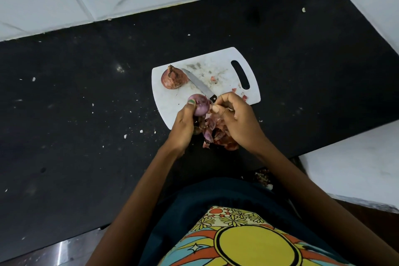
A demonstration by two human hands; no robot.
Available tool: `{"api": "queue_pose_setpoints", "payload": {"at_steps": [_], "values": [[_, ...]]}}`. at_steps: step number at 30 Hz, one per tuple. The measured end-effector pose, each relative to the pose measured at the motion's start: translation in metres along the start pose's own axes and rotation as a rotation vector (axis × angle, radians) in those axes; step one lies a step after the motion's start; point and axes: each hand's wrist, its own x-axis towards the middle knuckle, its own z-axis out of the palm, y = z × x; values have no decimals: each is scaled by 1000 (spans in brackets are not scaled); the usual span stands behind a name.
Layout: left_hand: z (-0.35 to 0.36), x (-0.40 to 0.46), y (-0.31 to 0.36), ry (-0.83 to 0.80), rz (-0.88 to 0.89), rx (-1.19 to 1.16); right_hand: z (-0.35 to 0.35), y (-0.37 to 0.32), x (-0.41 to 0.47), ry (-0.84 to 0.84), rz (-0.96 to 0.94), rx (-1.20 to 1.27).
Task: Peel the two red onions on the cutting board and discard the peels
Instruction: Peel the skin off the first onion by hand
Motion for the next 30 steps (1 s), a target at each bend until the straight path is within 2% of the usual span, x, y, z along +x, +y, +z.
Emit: {"api": "queue_pose_setpoints", "payload": {"at_steps": [4, 7, 10, 14, 19, 22, 27, 30], "values": [[-2, 2, -3, -65, -80, -54, 0, -3, -1, 101, 53, 62], [-4, 0, -3, -117, -106, -123, -5, -1, 0, 139, -8, -114], [-4, -3, -2, -138, -93, -168, -9, 6, 2, 87, -78, -330], [-5, -2, -3, -128, -73, -80, -12, 8, 1, -11, -39, -451], [-6, -5, -1, -129, -1, 45, -20, -6, 4, -60, 38, -277], [-4, -7, 1, -144, 45, 82, -26, -21, 7, -45, -26, -160], [-3, -9, 3, -118, 133, 238, -26, -28, 11, -108, -101, -182], [-4, -11, 6, -103, 170, 321, -23, -27, 10, -91, -163, -203]]}}
